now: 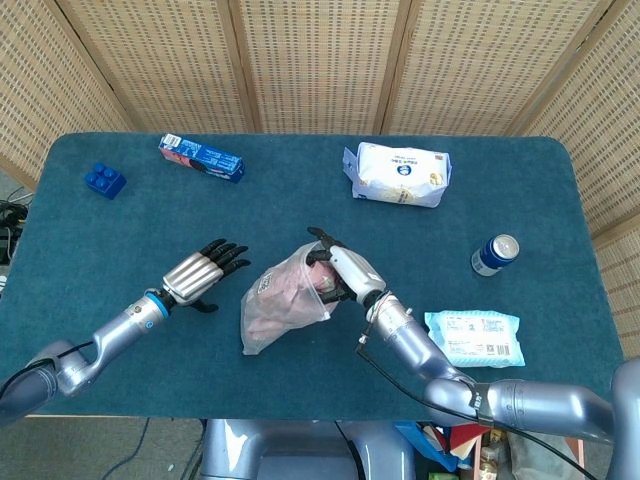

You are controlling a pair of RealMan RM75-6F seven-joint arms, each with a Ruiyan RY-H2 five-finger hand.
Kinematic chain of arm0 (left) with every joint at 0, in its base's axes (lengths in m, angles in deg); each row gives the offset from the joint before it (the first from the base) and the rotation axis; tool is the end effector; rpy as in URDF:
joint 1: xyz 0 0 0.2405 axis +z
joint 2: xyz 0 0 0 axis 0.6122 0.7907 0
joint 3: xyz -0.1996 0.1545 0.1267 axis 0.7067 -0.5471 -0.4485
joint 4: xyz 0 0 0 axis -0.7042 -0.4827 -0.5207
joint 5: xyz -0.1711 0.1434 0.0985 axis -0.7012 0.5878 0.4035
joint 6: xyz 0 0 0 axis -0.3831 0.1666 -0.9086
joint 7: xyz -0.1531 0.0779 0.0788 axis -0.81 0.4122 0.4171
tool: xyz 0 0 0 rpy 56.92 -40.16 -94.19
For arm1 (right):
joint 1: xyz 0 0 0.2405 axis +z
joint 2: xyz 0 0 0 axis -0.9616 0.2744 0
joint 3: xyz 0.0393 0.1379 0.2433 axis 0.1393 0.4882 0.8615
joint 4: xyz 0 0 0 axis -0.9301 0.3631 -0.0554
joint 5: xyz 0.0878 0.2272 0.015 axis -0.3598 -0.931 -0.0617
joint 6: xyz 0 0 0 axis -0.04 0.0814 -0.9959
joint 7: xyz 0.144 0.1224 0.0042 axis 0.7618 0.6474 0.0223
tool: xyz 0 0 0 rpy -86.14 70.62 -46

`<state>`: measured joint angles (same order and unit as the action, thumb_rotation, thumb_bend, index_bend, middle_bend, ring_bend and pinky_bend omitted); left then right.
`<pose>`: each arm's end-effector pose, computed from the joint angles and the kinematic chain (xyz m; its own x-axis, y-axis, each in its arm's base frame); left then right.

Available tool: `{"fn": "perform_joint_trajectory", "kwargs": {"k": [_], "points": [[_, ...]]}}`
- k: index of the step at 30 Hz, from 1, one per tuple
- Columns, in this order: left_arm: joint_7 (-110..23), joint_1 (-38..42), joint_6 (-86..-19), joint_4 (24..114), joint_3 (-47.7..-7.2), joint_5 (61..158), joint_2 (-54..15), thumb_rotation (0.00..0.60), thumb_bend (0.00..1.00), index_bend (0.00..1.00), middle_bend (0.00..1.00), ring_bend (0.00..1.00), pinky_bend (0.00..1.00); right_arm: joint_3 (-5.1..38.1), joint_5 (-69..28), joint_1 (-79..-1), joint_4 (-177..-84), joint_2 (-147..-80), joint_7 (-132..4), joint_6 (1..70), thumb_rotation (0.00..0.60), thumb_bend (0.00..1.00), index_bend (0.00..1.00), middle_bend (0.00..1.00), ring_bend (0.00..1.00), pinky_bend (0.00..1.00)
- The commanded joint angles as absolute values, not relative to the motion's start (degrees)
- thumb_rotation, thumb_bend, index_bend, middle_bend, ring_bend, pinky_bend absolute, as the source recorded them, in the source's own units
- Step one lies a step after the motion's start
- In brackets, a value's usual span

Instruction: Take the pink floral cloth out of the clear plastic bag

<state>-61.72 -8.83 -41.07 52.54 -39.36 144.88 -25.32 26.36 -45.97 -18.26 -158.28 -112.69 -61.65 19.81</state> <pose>-0.2328 0.4347 -0.0637 0.6383 0.2744 0.7192 0.6812 -0.6366 -0.3617 -0.0251 -0.4146 -0.0460 -0.2513 -0.5723 0.7806 -0.9267 -0.0906 -0.3648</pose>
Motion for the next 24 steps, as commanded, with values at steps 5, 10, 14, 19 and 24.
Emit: {"fn": "perform_joint_trajectory", "kwargs": {"k": [5,10,14,19,24], "points": [[-57.8,-11.0,-36.9,53.1,-37.6,142.5,-28.7,0.600,0.37,0.16,0.00,0.00,0.00,26.7,-44.9,-19.1,-158.0,-112.0,-60.4,18.8,0.600,0.95,0.78,0.00,0.00,0.00],[-54.7,-12.7,-33.6,52.2,-36.2,140.3,-31.2,0.600,0.38,0.18,0.00,0.00,0.00,26.7,-44.0,-19.6,-157.7,-111.7,-59.7,18.0,0.600,0.95,0.78,0.00,0.00,0.00],[-52.9,-13.9,-31.6,51.0,-34.7,138.3,-33.6,0.600,0.37,0.20,0.00,0.00,0.00,26.8,-43.4,-19.8,-157.5,-111.7,-59.2,17.6,0.600,0.95,0.78,0.00,0.00,0.00],[-53.0,-14.2,-31.6,50.8,-34.0,137.1,-35.0,0.600,0.38,0.28,0.00,0.00,0.00,26.8,-43.0,-20.0,-157.4,-111.8,-59.1,17.3,0.600,0.95,0.78,0.00,0.00,0.00],[-53.7,-14.3,-32.6,50.4,-33.8,137.1,-35.8,0.600,0.38,0.43,0.00,0.00,0.00,26.7,-42.8,-20.1,-157.3,-111.7,-59.0,17.2,0.600,0.94,0.78,0.00,0.00,0.00]]}}
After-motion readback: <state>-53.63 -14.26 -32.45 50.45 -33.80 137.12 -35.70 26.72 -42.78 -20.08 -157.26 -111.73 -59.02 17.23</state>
